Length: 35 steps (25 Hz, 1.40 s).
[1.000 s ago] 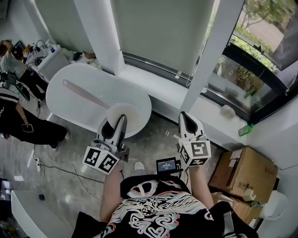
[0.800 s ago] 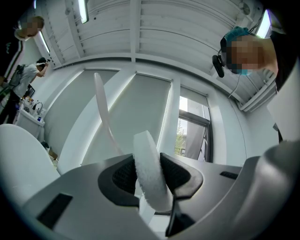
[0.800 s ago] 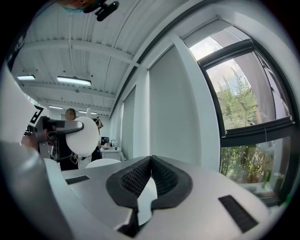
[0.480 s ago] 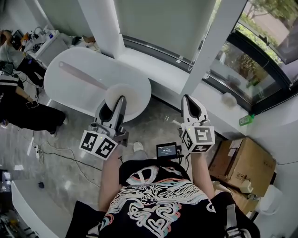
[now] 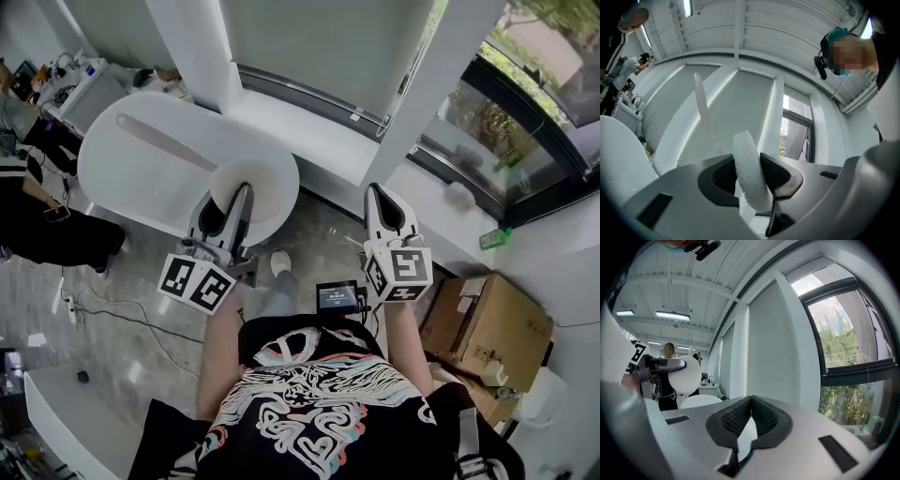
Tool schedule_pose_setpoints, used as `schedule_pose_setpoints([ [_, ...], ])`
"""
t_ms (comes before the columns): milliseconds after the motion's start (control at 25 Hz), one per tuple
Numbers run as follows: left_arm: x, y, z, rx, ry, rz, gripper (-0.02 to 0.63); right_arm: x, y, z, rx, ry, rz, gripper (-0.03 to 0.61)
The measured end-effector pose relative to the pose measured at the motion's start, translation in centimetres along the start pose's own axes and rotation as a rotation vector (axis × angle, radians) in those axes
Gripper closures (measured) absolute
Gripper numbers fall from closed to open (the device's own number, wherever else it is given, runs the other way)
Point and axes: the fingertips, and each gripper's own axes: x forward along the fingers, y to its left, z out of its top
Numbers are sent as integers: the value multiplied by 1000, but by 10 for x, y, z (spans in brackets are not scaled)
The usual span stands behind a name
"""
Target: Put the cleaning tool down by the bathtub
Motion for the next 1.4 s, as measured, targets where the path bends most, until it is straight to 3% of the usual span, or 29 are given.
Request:
schedule_pose_setpoints([
  [840, 176, 158, 7, -56, 32, -35, 468, 201, -56, 12, -10, 36, -101, 551],
  [1400, 244, 244, 10, -102, 52, -92, 467, 299, -58, 7, -25, 64, -168, 551],
])
